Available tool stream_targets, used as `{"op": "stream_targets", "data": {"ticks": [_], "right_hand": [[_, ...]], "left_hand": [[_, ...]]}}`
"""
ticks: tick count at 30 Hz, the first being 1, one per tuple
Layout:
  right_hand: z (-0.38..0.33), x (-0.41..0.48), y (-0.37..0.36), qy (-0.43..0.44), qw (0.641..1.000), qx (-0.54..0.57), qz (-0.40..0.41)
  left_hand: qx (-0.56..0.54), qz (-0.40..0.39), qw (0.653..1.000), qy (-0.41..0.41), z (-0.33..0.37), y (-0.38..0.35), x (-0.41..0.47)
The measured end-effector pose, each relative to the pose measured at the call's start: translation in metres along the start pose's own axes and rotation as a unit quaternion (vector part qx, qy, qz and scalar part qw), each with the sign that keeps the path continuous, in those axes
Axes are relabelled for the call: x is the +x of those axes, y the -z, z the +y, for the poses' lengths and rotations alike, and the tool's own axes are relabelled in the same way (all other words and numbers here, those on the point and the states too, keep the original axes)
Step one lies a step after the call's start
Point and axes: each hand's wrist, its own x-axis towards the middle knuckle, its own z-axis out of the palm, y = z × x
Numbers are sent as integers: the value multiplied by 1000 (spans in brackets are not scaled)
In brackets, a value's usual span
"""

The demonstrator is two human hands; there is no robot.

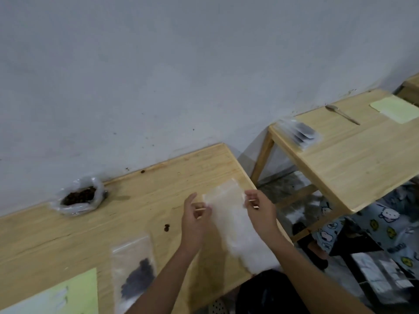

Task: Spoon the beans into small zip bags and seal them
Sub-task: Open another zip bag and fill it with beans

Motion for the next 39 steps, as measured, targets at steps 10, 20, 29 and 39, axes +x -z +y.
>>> {"op": "stream_targets", "data": {"ticks": [10,20,29,39], "right_hand": [[-92,-6,-101,169,971,-39,-163],[-168,-38,-183,112,946,107,-284],[-207,-40,-174,14,909,184,-374],[-213,-35,-151,-67,891,257,-367]], "left_hand": [[-18,-10,1000,21,58,135,12],[0,78,994,-76,92,192,-9],[-13,58,991,-119,102,196,-7],[-15,49,988,-144,113,176,-3]]}}
